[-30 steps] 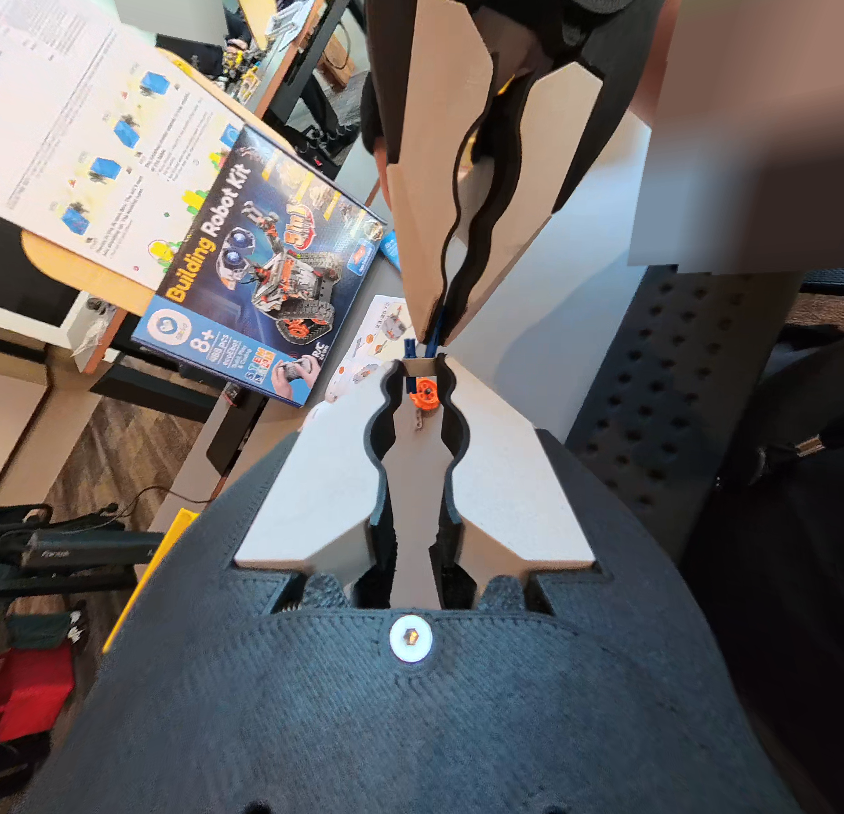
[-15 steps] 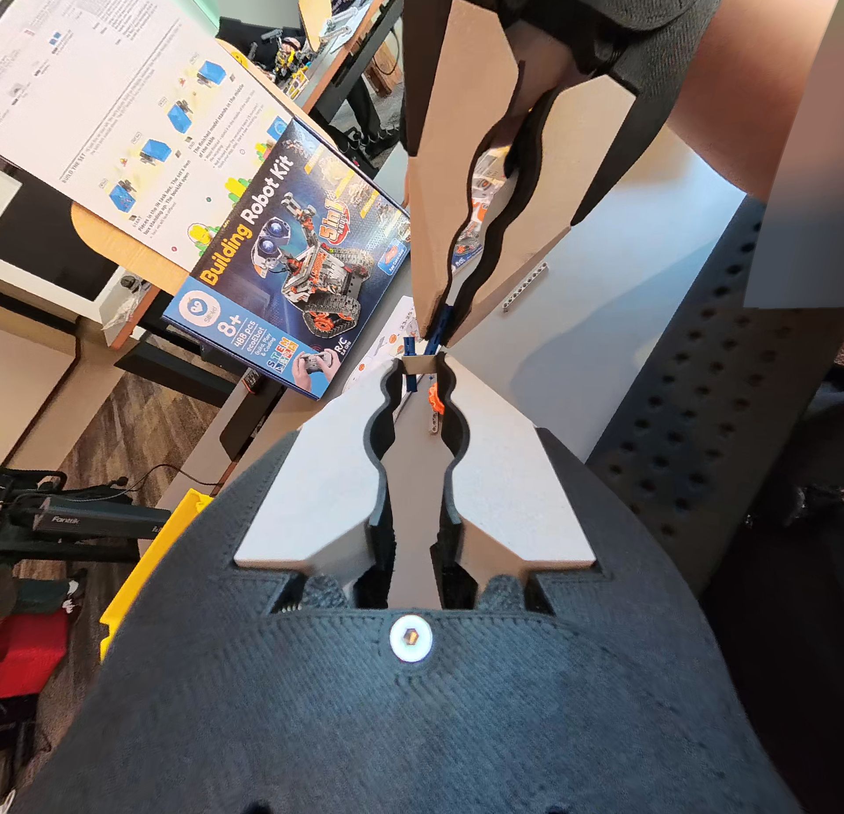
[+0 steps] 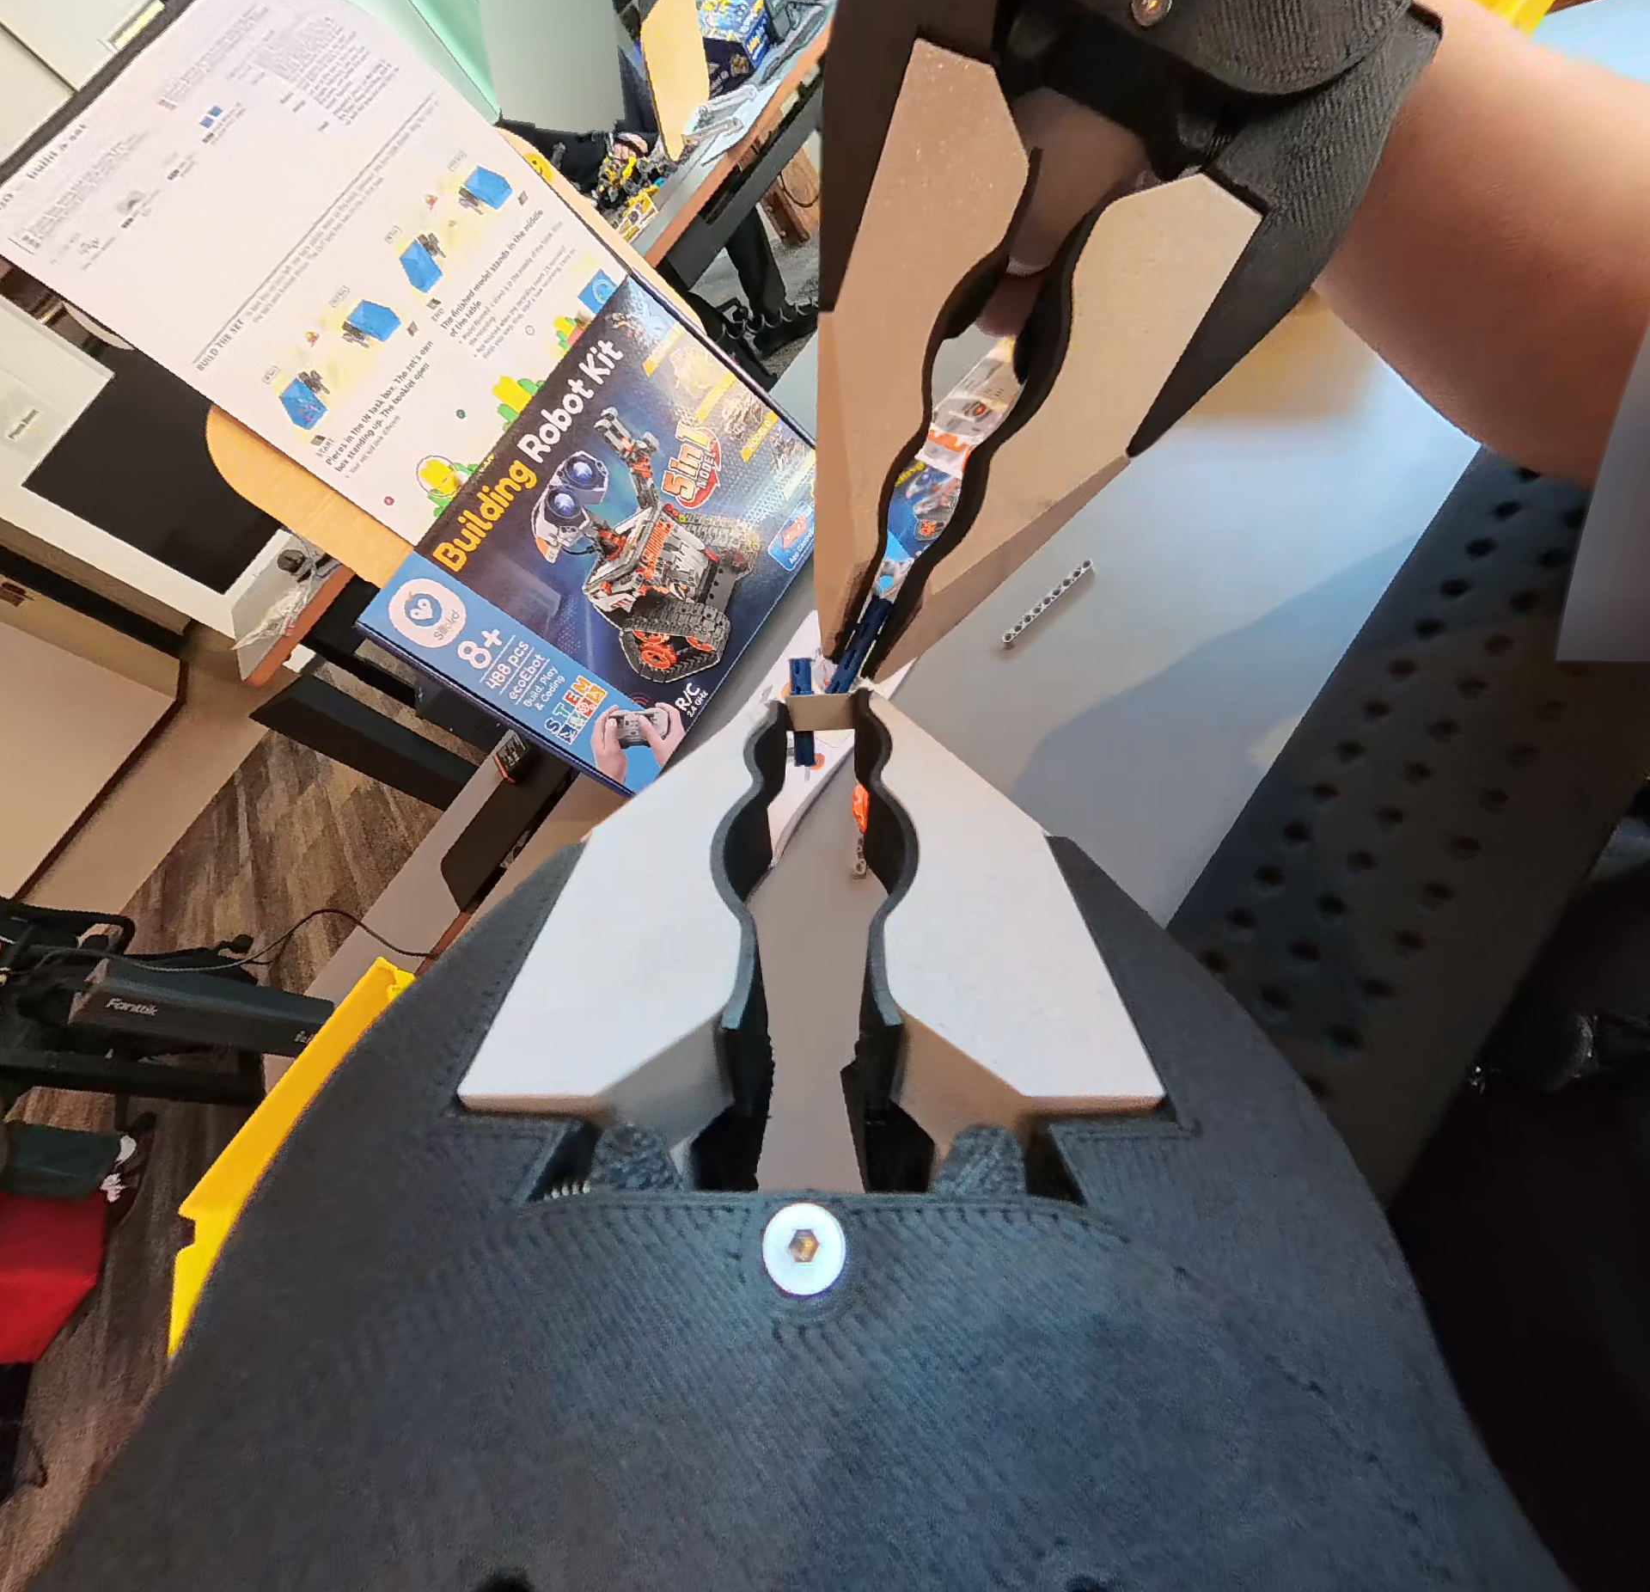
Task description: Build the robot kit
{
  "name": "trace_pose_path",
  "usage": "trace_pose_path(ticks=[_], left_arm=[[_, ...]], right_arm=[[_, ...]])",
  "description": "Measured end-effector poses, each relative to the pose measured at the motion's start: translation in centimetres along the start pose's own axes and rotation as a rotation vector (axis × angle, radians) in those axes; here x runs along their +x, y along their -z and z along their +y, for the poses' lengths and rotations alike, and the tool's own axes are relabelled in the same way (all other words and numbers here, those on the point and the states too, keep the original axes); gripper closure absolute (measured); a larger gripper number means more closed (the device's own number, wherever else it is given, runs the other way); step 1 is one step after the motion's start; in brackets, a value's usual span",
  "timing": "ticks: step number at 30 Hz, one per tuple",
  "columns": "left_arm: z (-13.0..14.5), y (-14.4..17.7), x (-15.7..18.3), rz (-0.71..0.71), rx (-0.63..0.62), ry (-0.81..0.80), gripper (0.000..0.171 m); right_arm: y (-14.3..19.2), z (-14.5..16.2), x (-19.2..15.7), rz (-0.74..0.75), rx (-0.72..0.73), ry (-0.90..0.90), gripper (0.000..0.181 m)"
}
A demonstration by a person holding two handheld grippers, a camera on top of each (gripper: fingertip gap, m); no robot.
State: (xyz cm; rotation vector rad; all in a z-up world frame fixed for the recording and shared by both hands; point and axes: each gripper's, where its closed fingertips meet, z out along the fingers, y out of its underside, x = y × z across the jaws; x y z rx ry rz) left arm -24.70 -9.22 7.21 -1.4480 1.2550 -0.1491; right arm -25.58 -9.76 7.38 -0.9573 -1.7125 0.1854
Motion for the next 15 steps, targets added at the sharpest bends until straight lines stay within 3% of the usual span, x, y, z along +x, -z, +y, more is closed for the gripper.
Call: trace_pose_path(ticks=[15], left_arm=[[-0.05,-0.11,0.46,-0.065,-0.022,-0.156,0.158]], right_arm=[[0.22,0.45,-0.51,-0.054,0.010,0.008,0.177]])
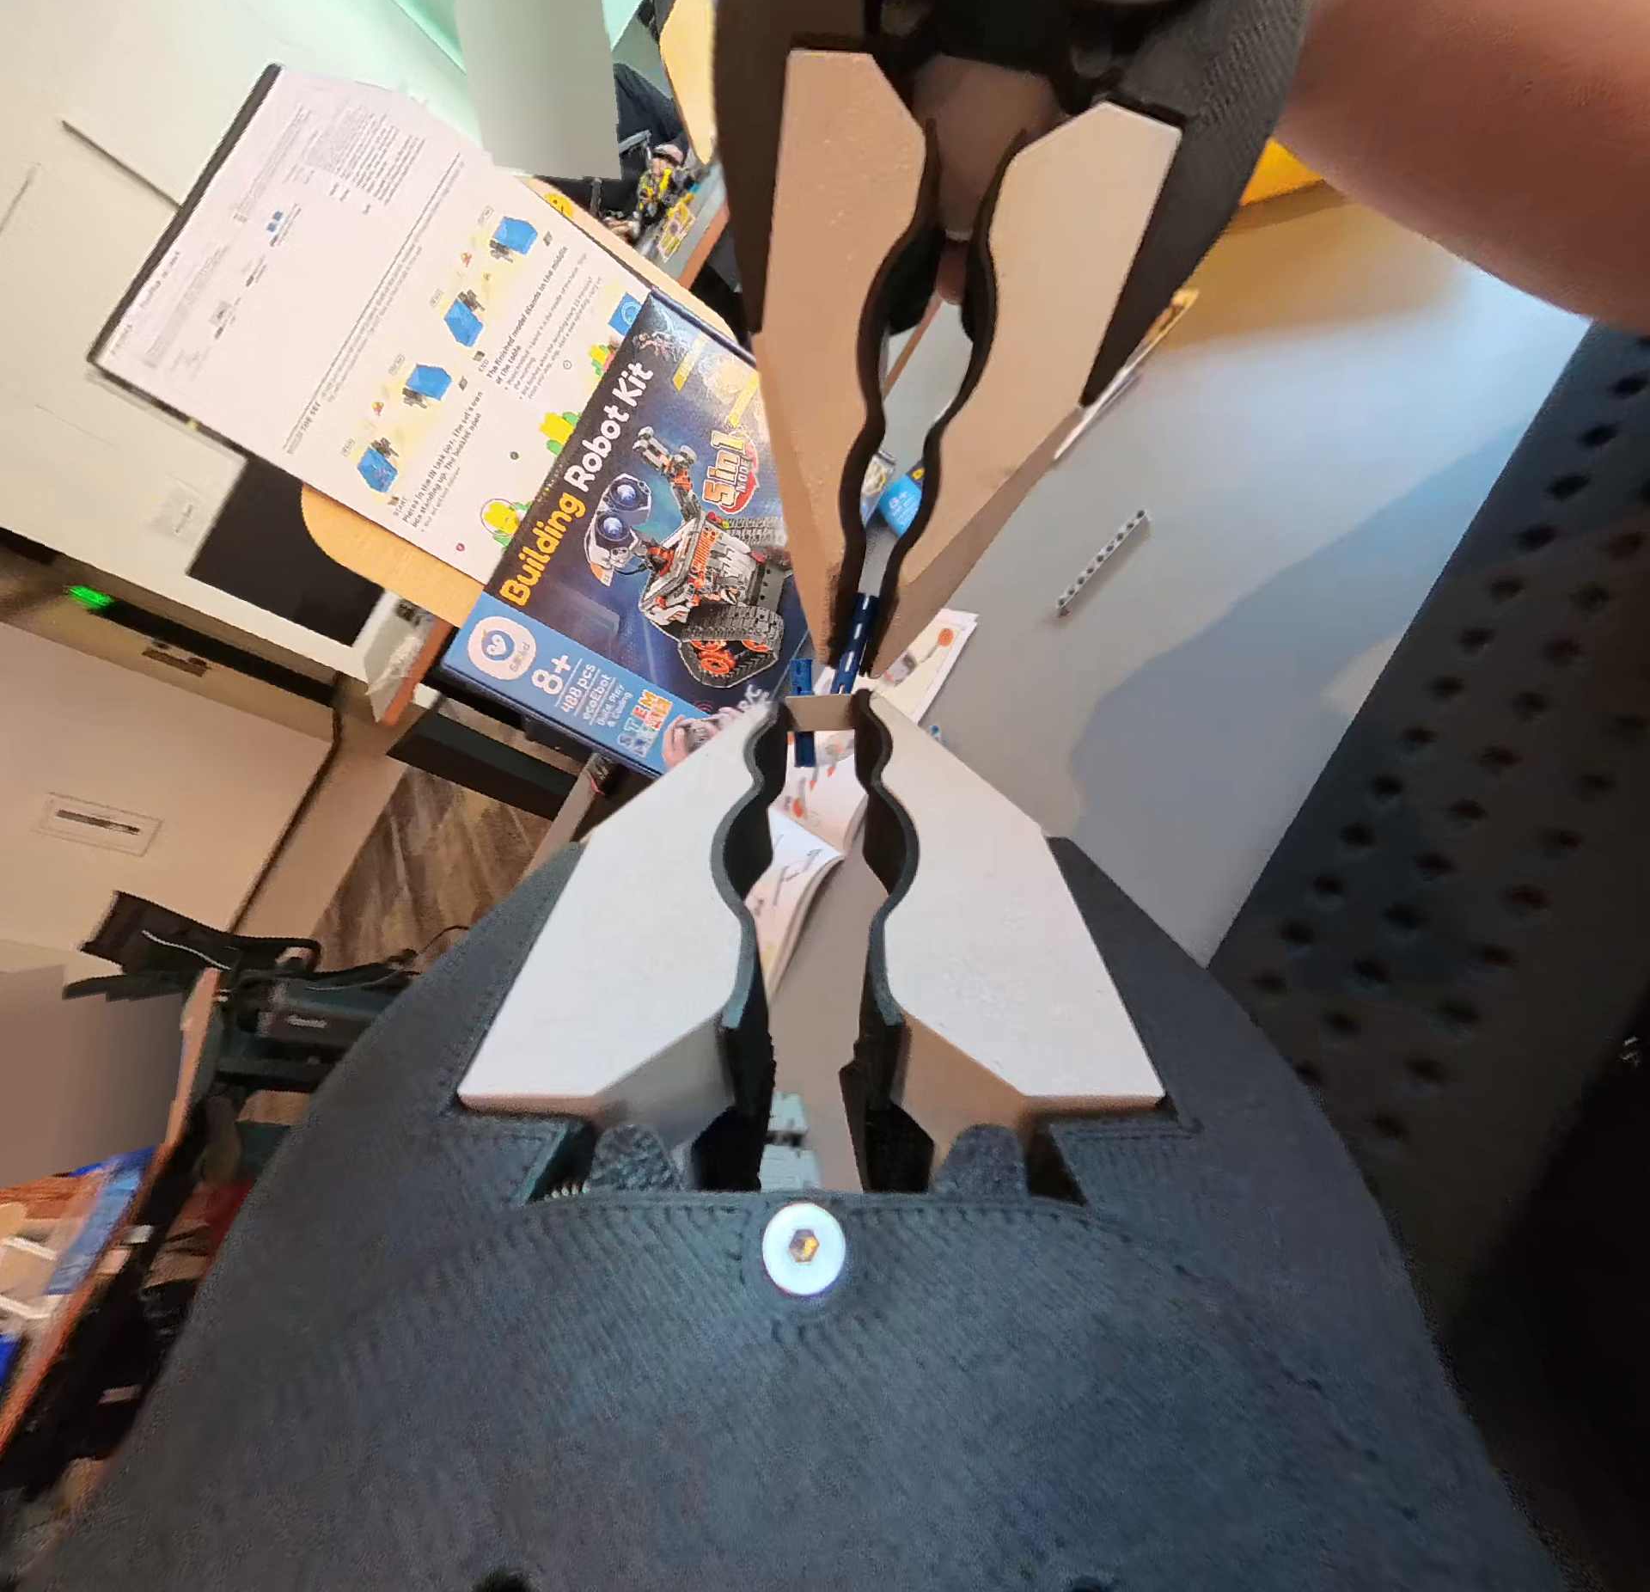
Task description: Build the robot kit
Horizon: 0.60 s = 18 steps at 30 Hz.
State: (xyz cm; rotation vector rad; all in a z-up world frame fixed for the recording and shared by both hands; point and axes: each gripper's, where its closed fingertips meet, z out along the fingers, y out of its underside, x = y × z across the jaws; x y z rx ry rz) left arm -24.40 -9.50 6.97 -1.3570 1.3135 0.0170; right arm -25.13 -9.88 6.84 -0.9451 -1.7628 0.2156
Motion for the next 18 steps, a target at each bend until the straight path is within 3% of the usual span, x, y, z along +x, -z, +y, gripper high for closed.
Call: trace_pose_path(ticks=[4,18], left_arm=[[0.1,-0.2,0.1,-0.057,-0.022,-0.162,0.159],[0.6,-0.9,0.2,-0.079,-0.071,-0.262,0.159]], right_arm=[[-0.1,0.4,-0.2,-0.034,0.014,-0.029,0.178],[-0.5,1.1,-0.3,-0.082,0.049,-0.081,0.178]])
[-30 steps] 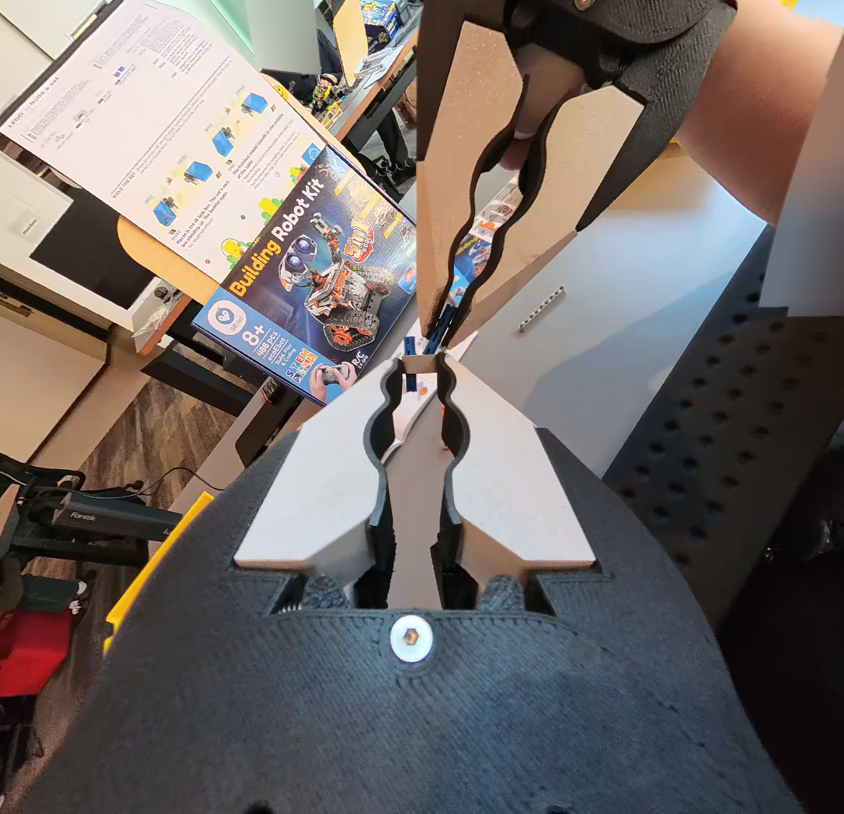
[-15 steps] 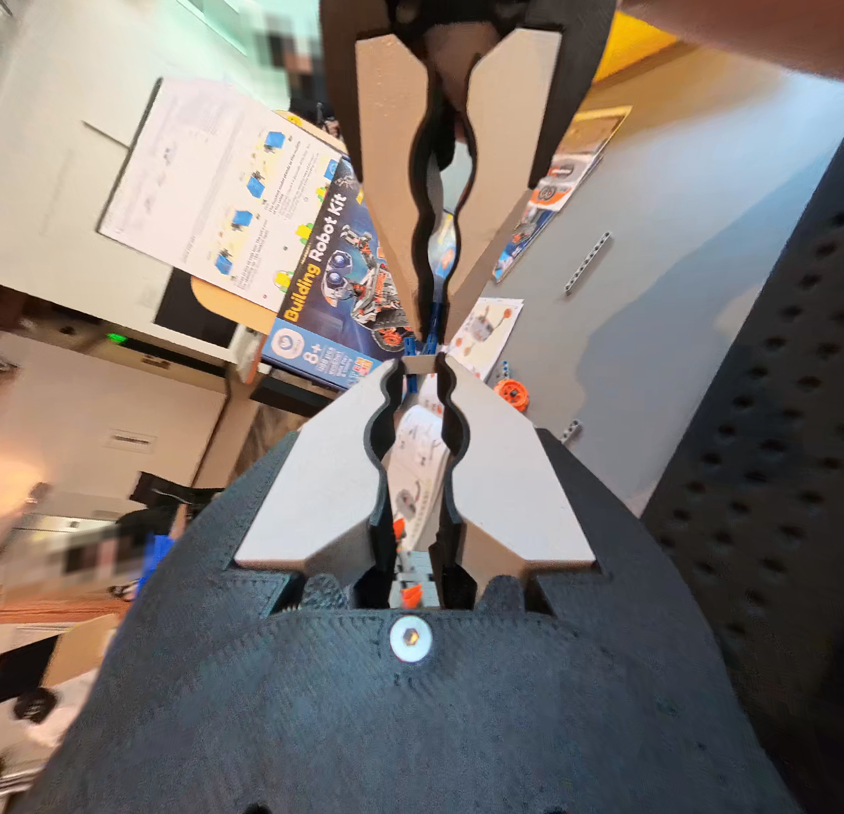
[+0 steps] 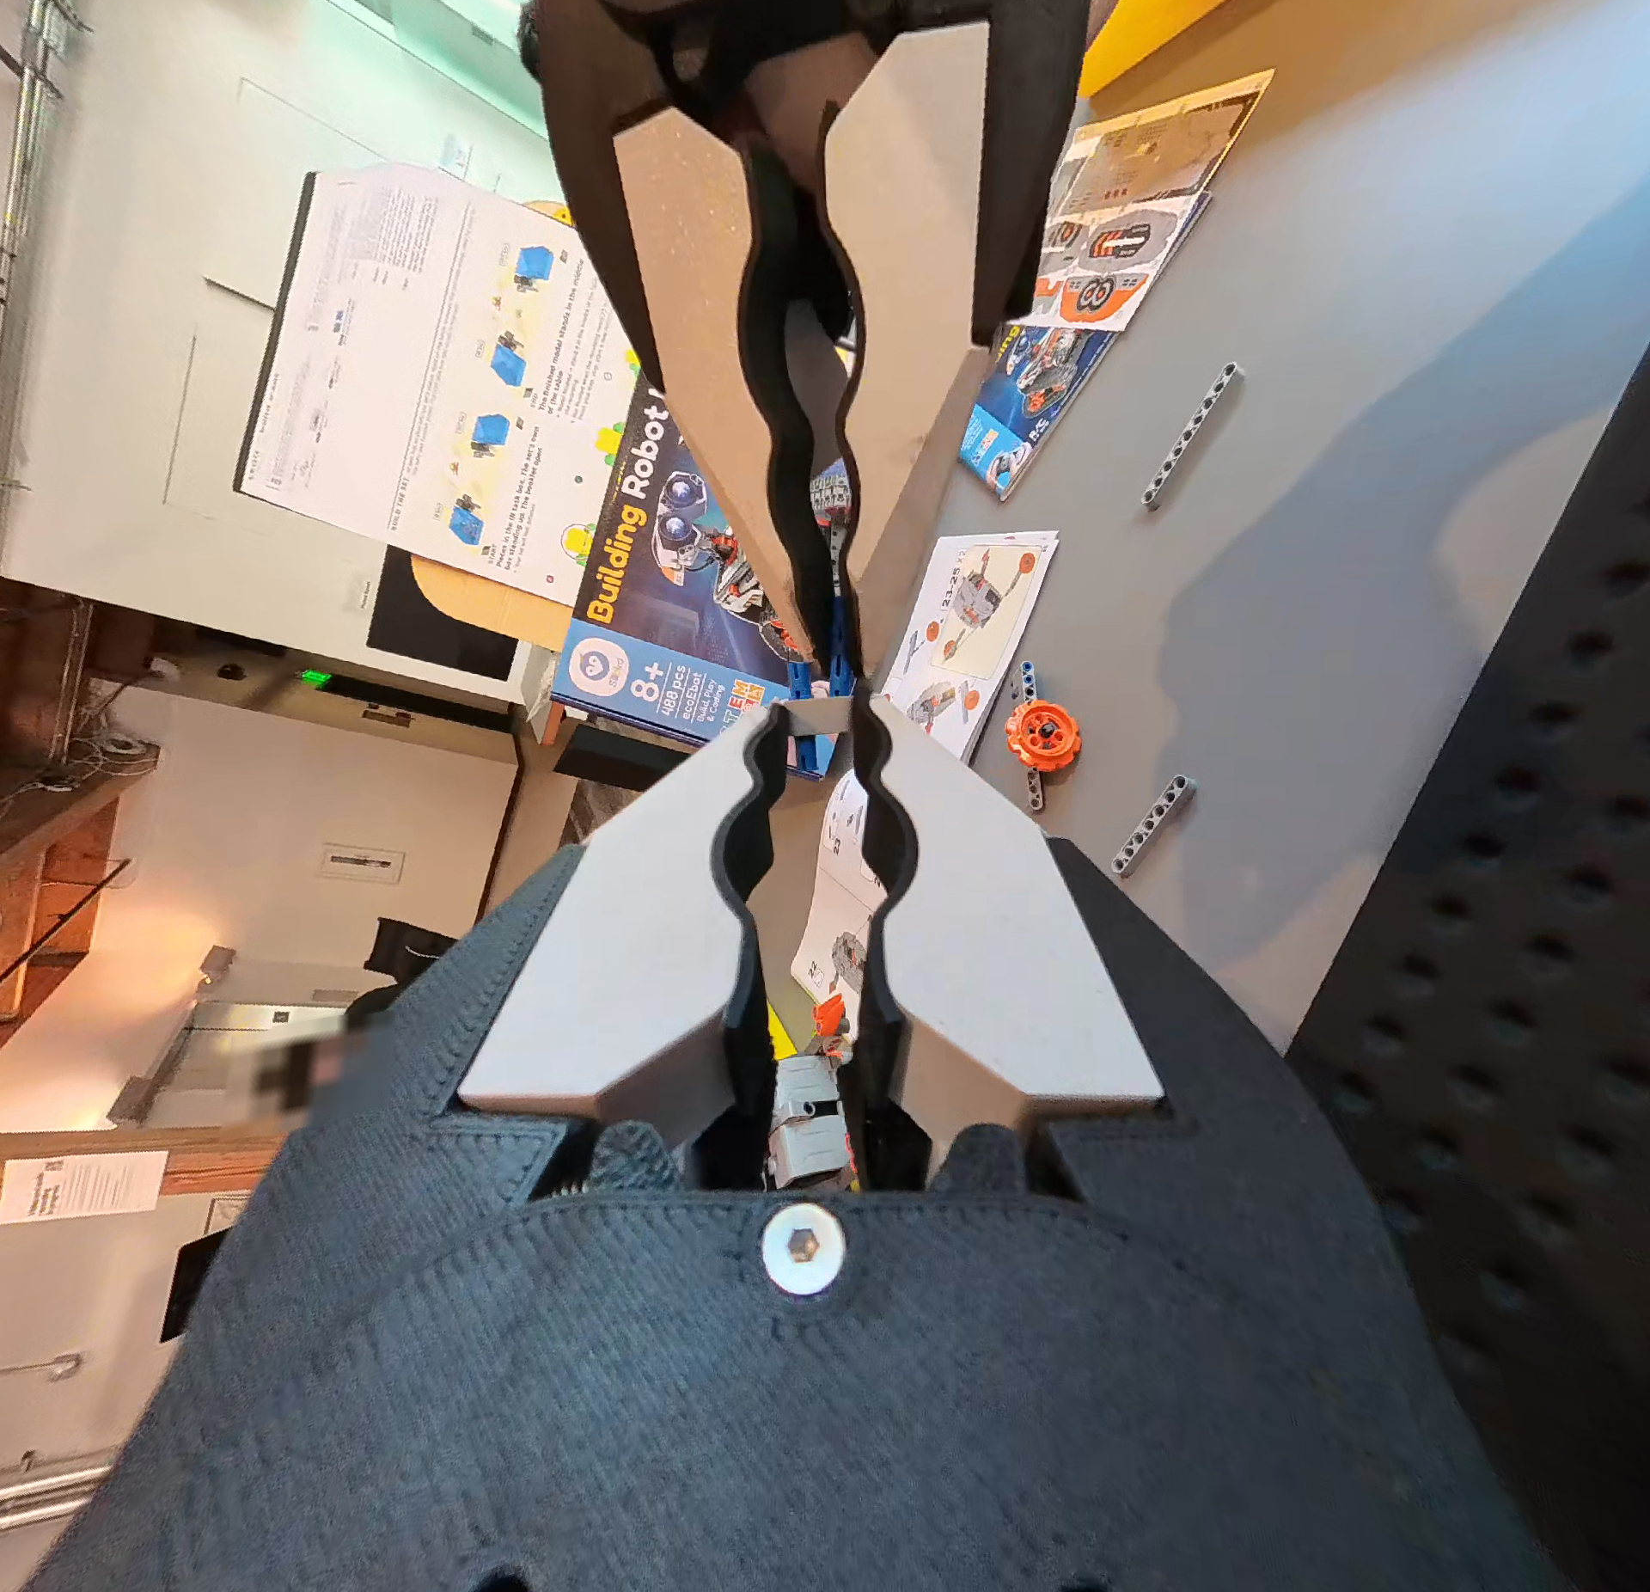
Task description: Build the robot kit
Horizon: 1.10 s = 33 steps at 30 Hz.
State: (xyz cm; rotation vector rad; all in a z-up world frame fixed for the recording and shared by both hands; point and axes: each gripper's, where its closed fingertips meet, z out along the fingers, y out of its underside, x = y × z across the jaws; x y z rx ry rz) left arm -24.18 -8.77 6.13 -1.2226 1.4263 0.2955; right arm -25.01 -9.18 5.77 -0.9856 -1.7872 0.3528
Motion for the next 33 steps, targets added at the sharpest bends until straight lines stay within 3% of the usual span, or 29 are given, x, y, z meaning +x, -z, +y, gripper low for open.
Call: trace_pose_path(ticks=[9,16,33], left_arm=[[0.3,-0.3,0.0,-0.030,-0.043,-0.075,0.160],[0.0,0.2,-1.7,-0.093,0.042,0.068,0.158],[0.1,-0.2,-2.0,-0.088,0.088,0.180,0.158]], right_arm=[[-0.2,0.2,0.2,-0.005,0.001,-0.026,0.177],[0.2,-1.0,1.7,0.049,0.129,-0.103,0.176],[0.2,-0.5,2.6,0.102,0.110,-0.110,0.172]])
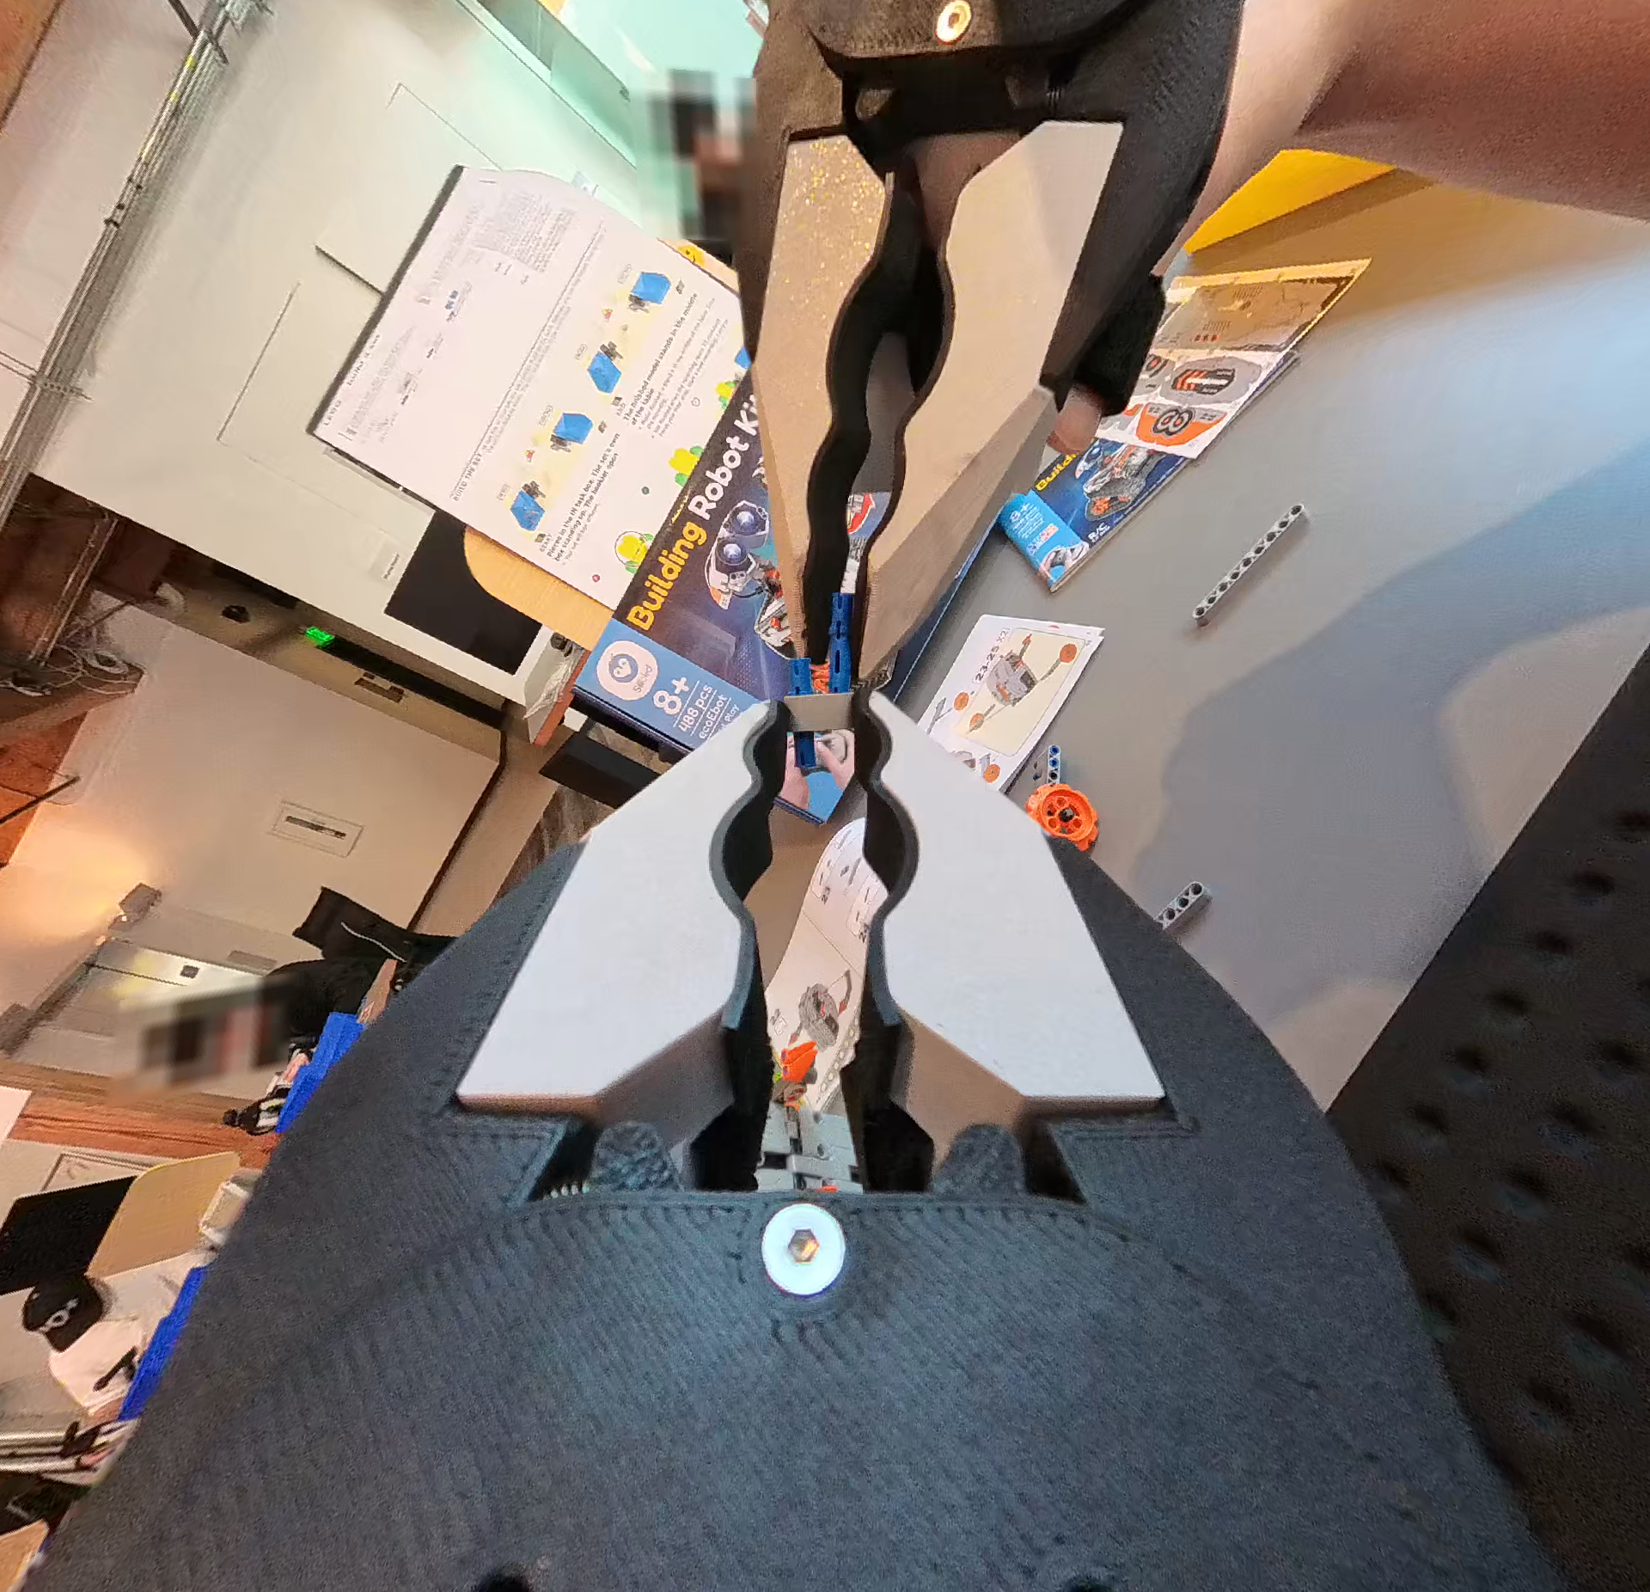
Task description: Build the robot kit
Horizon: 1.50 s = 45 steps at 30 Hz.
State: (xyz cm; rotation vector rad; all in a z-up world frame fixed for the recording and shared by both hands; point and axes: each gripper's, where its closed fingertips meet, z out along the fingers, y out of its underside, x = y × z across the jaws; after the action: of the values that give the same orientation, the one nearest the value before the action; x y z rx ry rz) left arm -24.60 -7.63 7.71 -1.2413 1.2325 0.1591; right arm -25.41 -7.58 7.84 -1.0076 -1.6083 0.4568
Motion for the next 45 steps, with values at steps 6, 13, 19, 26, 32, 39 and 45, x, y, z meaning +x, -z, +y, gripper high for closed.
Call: trace_pose_path(ticks=[6,13,19,26,32,39,45], left_arm=[[0.1,-0.1,-0.2,-0.004,-0.011,0.002,0.158],[0.2,0.0,-0.3,0.007,-0.011,0.037,0.158],[0.6,-0.1,-0.2,0.022,-0.016,0.067,0.158],[0.2,0.0,-0.2,0.023,0.004,0.060,0.158],[0.2,0.5,1.0,0.090,0.020,0.024,0.158],[0.4,0.5,1.6,0.109,-0.015,-0.012,0.158],[0.4,0.3,1.3,0.101,-0.006,-0.003,0.158]], right_arm=[[0.0,0.0,0.3,0.032,-0.024,0.020,0.173],[0.1,-0.2,0.4,0.061,-0.039,0.048,0.172],[0.3,-0.5,0.3,0.059,-0.034,0.065,0.174],[0.5,-0.5,0.2,0.042,-0.017,0.057,0.175],[0.7,-0.5,-1.4,-0.051,-0.010,0.086,0.178],[0.1,-0.3,-2.0,-0.081,-0.031,0.085,0.178],[0.1,-0.1,-1.6,-0.067,-0.042,0.064,0.177]])
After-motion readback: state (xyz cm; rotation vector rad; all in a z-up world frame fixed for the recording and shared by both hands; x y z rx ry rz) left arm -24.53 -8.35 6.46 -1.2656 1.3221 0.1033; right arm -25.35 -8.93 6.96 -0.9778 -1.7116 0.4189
